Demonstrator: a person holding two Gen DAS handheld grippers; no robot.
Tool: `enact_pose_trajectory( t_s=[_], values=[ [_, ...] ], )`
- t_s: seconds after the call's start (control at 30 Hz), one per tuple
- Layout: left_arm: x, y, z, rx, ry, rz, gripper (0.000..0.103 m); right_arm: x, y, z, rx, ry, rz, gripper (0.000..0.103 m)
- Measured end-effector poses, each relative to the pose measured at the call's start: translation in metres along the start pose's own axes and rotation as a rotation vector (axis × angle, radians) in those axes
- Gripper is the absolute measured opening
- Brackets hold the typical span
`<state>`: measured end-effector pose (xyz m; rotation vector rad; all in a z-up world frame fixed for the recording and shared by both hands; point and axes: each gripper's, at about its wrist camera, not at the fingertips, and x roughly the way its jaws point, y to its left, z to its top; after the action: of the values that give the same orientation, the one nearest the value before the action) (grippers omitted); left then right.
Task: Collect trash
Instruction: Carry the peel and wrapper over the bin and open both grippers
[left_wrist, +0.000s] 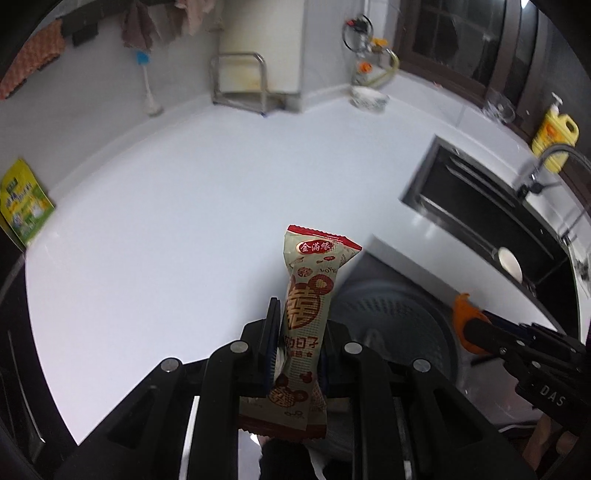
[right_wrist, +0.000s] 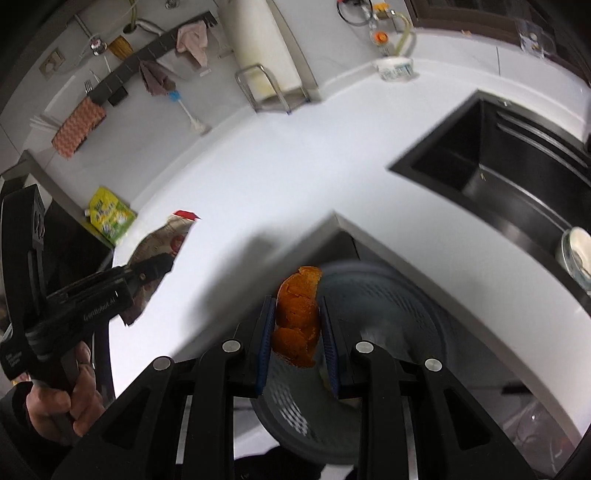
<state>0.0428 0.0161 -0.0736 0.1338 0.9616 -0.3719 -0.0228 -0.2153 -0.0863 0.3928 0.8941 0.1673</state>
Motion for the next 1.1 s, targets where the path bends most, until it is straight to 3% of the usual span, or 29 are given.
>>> enact_pose_trajectory(
  t_s=[0.2,0.53,0.57,0.67,0.77,1.03,1.1],
  values=[
    [0.021,-0.042,-0.039,0.030,0.064,-0.011,0.018,0.010,-0.031,-0.027,0.026,0.078,-0.006,0.024],
    [0.036,-0.054,-0.049,-0.019,0.098,0.016,0.019,0.024,-0.045,-0.029,-0.017,0.113,0.002,0.025],
    [0.036,-0.053,-0.050,-0.027,0.099,0.014,0.021,0.026,-0.045,-0.028,-0.021,0.116,-0.003,0.025],
    [0.035,-0.053,-0.052,-0.044,0.094,0.021,0.035,0.029,-0.047,-0.024,-0.017,0.116,-0.004,0.042],
    [0.032,-0.050,-0.053,-0.063,0.081,0.040,0.063,0.026,-0.050,-0.022,-0.012,0.104,0.009,0.047],
    [0.022,-0.049,-0.052,-0.102,0.061,0.061,0.065,0.018,-0.055,-0.020,-0.002,0.117,0.007,0.048],
    [0.019,-0.051,-0.051,-0.105,0.058,0.062,0.070,0.016,-0.054,-0.022,0.007,0.119,0.012,0.048]
  ],
)
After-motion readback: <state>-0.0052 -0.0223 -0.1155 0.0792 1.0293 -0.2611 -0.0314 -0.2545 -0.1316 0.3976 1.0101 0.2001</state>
